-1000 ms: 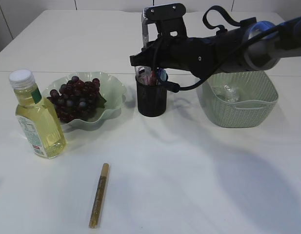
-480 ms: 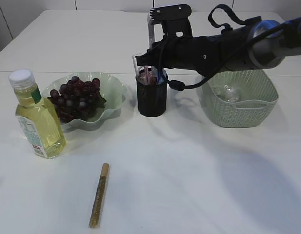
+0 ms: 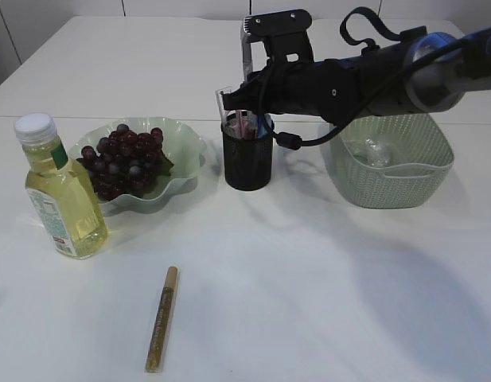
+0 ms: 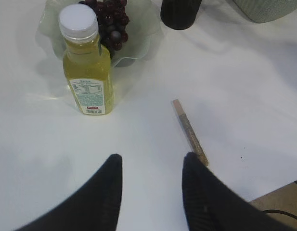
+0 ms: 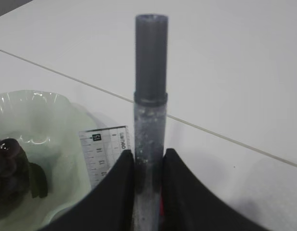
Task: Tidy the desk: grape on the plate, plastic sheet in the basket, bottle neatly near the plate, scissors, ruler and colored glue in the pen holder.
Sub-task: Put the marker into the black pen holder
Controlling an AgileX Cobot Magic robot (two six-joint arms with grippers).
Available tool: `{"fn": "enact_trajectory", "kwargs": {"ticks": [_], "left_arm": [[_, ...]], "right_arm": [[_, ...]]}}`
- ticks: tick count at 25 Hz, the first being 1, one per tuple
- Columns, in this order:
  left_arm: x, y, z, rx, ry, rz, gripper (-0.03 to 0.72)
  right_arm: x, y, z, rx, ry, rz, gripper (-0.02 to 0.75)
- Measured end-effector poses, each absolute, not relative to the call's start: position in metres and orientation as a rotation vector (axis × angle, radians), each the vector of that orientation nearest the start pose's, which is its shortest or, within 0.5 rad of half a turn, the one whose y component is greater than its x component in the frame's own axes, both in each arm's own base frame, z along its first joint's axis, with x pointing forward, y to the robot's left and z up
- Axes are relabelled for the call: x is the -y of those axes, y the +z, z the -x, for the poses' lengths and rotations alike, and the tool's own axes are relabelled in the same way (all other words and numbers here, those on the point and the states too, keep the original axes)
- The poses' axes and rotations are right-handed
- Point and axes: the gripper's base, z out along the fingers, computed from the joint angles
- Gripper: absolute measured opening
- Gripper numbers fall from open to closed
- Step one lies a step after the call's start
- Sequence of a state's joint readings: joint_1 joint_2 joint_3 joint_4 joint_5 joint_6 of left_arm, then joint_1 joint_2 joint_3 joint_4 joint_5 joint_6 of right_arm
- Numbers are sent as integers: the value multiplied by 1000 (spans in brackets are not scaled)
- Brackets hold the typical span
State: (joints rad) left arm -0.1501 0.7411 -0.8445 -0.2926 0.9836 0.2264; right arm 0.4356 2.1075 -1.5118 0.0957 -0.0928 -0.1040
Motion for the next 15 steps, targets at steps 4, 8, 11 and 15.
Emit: {"fn": "enact_trajectory", "kwargs": {"ticks": [4, 8, 11, 15], "left_arm": [[40, 350, -118, -2310, -330, -364, 309], [40, 350, -118, -2310, -330, -364, 309], [40, 350, -118, -2310, -330, -364, 309], [40, 350, -118, -2310, -330, -364, 309]], "right_arm": [[-206, 206, -445, -1950, 269, 431, 227], [-206, 206, -445, -1955, 271, 428, 330], [-206, 207, -443, -1978, 279, 419, 357], [-204, 228, -437, -2014, 291, 424, 364]]}}
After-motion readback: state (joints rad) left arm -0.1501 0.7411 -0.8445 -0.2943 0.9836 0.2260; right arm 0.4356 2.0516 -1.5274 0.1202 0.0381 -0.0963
